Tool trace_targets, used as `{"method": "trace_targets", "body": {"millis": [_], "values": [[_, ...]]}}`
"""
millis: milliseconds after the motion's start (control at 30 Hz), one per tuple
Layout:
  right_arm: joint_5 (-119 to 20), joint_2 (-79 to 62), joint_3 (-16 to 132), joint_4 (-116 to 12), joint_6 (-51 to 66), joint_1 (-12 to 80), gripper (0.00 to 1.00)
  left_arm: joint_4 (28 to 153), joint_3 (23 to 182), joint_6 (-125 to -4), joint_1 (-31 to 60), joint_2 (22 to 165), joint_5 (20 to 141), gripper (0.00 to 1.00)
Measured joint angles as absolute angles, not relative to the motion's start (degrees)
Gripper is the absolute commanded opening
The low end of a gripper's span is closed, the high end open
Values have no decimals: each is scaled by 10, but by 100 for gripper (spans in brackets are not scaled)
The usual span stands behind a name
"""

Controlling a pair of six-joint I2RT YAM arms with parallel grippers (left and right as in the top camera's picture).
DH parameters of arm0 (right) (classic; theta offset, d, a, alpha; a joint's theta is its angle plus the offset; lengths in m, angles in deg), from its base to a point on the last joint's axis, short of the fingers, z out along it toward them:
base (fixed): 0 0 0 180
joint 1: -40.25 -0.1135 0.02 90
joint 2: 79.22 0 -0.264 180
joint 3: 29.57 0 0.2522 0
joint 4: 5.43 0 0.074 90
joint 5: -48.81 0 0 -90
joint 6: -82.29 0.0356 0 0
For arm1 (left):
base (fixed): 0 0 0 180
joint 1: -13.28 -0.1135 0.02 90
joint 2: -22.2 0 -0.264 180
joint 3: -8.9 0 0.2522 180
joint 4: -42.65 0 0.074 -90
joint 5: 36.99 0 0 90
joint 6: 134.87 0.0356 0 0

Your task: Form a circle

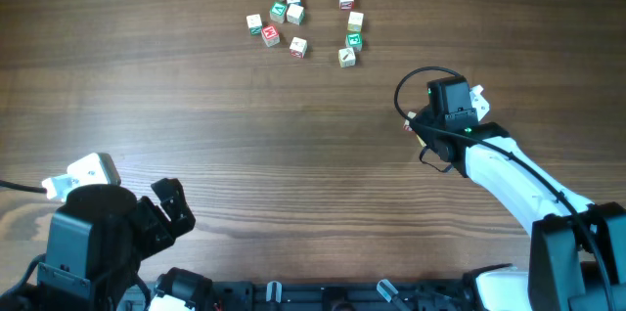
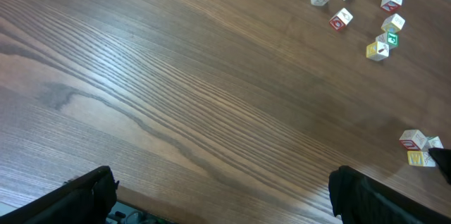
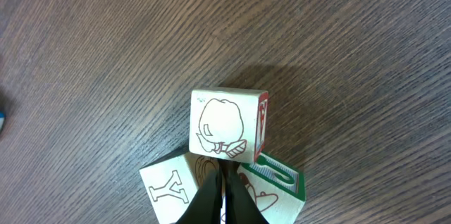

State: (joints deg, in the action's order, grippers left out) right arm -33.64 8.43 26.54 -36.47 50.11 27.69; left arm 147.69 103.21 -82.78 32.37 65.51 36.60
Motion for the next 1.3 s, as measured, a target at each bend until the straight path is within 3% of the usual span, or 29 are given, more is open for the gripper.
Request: {"method": "trace_targets", "body": {"millis": [667, 833, 1000, 1300], "values": [[-337, 84, 266, -345, 492, 277, 4, 1477, 1032, -828, 324, 655, 366, 100], [-331, 30, 267, -391, 490, 277, 4, 1477, 1032, -828, 324, 655, 366, 100], [-286, -2, 261, -479, 575, 277, 4, 1477, 1032, -828, 324, 655, 366, 100], [-280, 51, 246, -425, 646, 277, 5, 1477, 1032, -829, 324, 655, 366, 100]]}}
